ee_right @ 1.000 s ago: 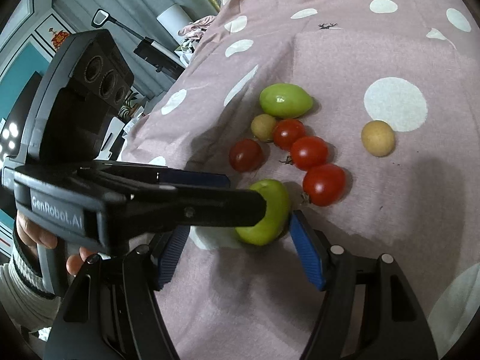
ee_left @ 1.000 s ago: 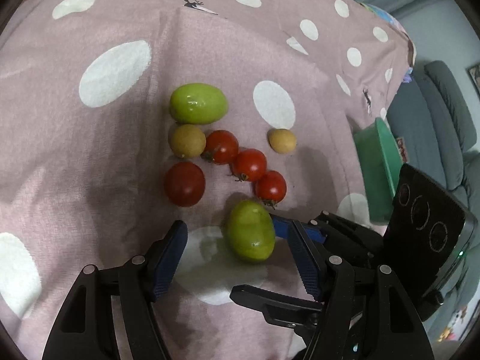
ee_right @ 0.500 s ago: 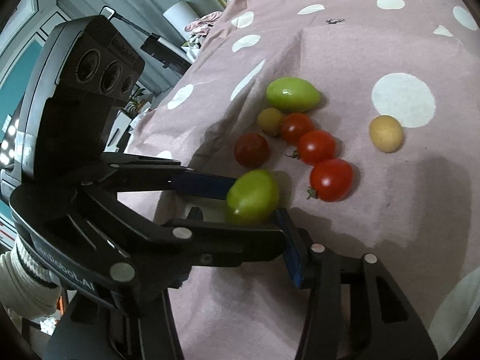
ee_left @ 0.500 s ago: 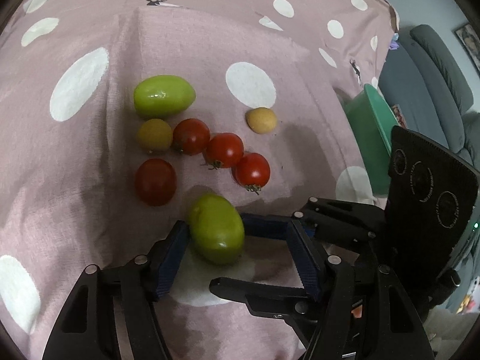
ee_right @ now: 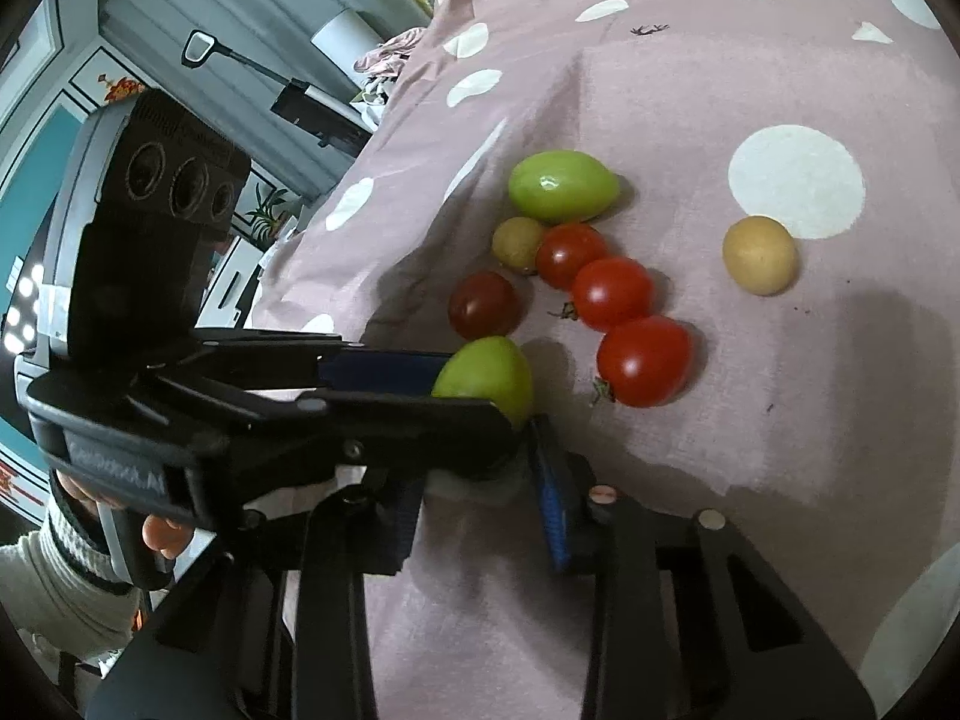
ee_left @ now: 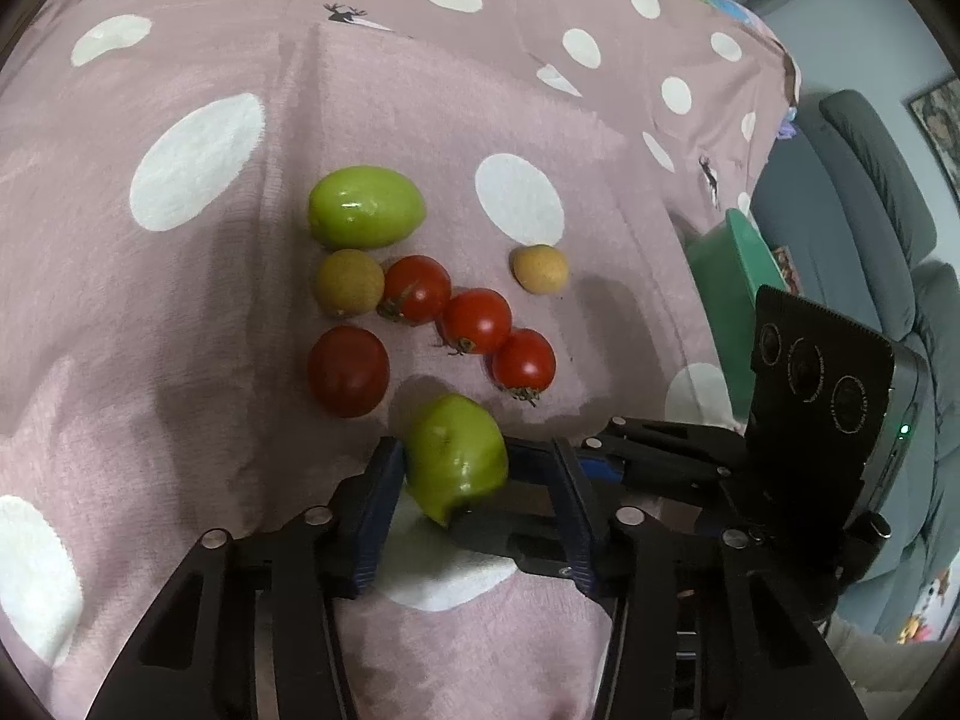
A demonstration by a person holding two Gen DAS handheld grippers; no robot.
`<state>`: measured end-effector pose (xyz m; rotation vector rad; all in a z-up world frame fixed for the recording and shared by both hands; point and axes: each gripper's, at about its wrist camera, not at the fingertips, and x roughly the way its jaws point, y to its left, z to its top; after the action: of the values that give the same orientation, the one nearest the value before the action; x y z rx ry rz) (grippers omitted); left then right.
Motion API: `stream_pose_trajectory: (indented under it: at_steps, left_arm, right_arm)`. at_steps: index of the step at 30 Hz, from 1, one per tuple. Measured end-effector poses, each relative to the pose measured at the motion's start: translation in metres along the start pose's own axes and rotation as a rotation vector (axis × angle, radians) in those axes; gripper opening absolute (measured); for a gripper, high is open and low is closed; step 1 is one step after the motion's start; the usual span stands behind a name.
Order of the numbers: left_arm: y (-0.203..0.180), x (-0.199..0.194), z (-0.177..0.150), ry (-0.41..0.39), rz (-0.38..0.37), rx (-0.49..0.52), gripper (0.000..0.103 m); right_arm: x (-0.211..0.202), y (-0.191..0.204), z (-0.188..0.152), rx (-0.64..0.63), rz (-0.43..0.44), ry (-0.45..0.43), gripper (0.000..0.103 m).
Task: Organize fruits
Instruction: 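Lift the large green fruit with the left tool toward the green bowl, then lower the green fruit into the green bowl and open the left tool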
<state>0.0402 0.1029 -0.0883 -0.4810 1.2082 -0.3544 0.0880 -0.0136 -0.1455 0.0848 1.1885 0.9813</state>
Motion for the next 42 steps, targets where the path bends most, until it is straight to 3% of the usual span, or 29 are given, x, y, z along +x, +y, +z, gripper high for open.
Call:
stream_pose_trajectory:
  at_steps: [7,15,34,42]
  left_arm:
    - [-0.006,-0.004,-0.002,-0.016,-0.010,0.006,0.047]
    - [-0.034,-0.017,0.002,-0.046,-0.016,0.070,0.047]
    - [-0.173,0.005,0.038,-0.047,-0.105,0.330,0.047]
    - [-0.213,0.022,0.042,-0.025,-0.111,0.397,0.048]
  right_arm:
    - [-0.004,0.005,-0.001,-0.016,-0.013,-0.017,0.034]
    - [-0.038,0.011,-0.003,-0.035,-0.033,-0.096,0.034]
    - [-0.173,-0.022,-0.034,0.028,-0.204,-0.353,0.034]
    - [-0.203,-0.040,-0.048,0.070,-0.239,-0.415,0.034]
